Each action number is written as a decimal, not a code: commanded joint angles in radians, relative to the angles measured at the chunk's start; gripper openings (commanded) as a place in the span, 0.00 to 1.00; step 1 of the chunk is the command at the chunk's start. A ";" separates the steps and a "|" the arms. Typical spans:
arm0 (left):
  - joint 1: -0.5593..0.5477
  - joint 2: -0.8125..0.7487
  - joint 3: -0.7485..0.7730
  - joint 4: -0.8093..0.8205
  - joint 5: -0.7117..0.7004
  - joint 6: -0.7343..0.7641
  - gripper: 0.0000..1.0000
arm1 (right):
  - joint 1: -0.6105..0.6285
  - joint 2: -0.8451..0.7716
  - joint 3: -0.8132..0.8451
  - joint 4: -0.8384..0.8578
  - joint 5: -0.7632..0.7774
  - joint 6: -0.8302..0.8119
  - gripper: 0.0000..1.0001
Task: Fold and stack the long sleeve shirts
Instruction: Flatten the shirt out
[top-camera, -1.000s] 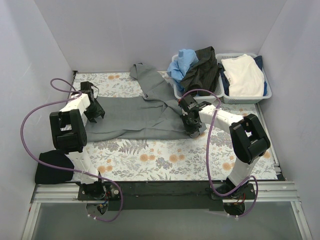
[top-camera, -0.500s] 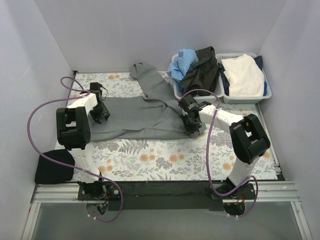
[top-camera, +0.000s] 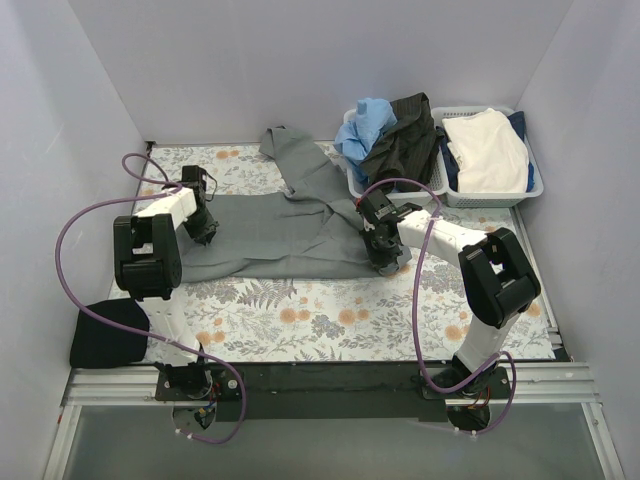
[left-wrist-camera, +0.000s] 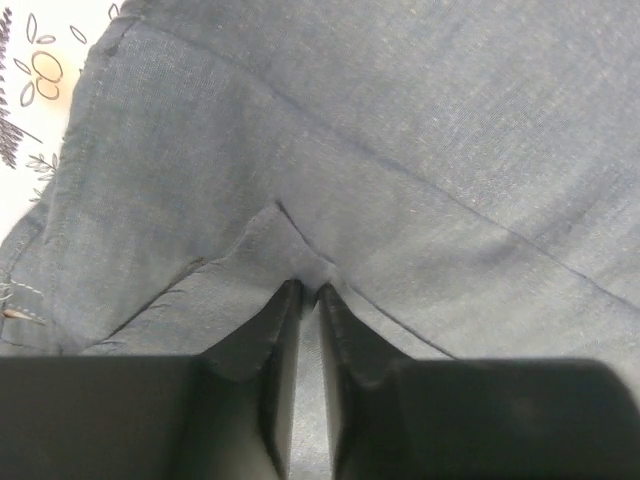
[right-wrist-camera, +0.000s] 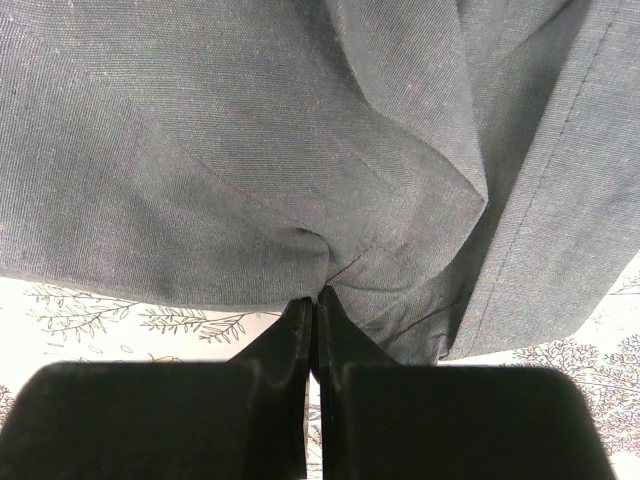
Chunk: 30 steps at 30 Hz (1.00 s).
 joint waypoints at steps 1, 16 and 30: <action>0.004 -0.002 -0.048 -0.013 -0.062 0.003 0.08 | -0.001 -0.019 -0.004 0.023 -0.006 0.003 0.01; 0.004 -0.088 -0.041 -0.059 -0.107 0.012 0.20 | -0.001 -0.030 -0.024 0.021 0.022 0.017 0.01; 0.004 -0.107 -0.025 -0.067 -0.060 -0.016 0.12 | -0.001 -0.033 -0.030 0.021 0.017 0.018 0.01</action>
